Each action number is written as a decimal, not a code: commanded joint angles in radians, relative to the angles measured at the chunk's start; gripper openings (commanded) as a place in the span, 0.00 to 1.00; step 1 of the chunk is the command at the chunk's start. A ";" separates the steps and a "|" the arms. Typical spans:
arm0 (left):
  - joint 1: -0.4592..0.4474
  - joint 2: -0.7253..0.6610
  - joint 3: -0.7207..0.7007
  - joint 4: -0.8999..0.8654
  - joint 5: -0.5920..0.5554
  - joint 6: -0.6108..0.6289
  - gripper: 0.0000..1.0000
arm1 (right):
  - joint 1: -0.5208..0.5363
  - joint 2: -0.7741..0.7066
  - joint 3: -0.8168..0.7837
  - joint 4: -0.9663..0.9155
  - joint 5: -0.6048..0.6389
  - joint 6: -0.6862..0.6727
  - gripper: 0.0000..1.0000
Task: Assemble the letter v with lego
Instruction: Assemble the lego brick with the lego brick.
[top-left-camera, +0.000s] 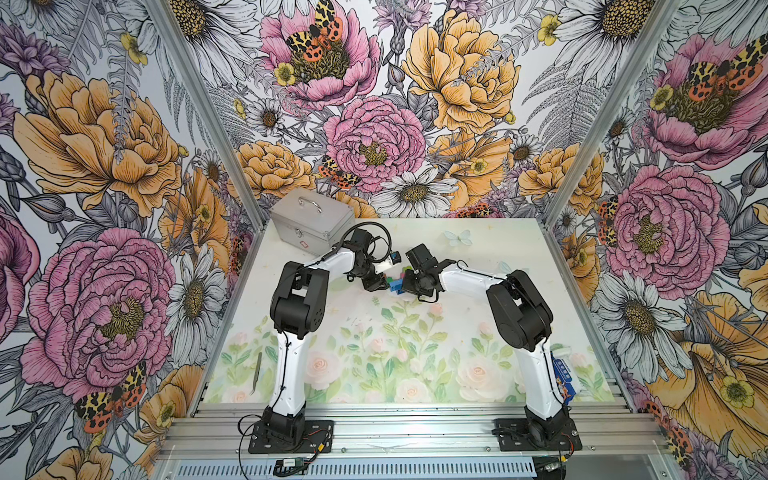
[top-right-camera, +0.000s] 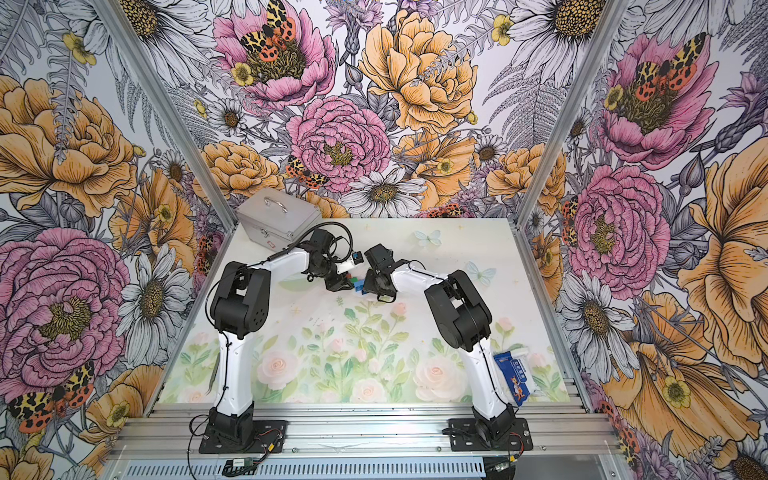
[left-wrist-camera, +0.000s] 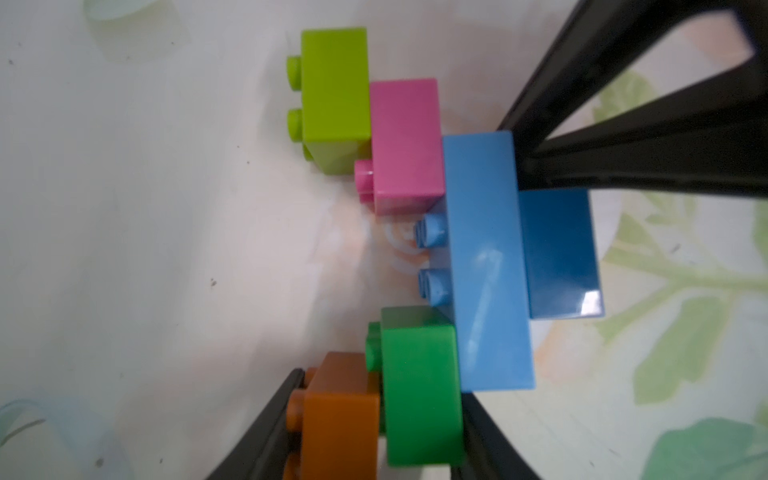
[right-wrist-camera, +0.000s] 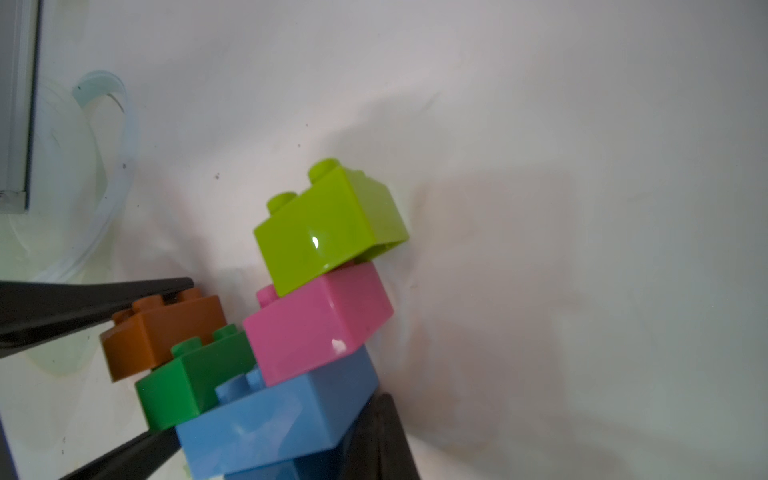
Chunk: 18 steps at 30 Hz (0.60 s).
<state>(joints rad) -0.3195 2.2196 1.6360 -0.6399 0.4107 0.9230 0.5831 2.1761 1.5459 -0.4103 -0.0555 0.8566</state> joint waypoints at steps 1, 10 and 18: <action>0.004 0.005 0.025 -0.008 -0.015 -0.003 0.52 | 0.007 0.005 0.020 -0.006 0.023 0.012 0.05; 0.002 0.003 0.025 -0.009 0.001 0.013 0.51 | 0.007 0.011 0.035 -0.007 0.009 0.000 0.05; 0.000 -0.003 0.013 -0.009 0.010 0.034 0.50 | 0.008 0.019 0.044 -0.007 -0.006 -0.017 0.05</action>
<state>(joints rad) -0.3195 2.2196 1.6367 -0.6395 0.4084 0.9268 0.5838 2.1761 1.5551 -0.4183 -0.0601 0.8513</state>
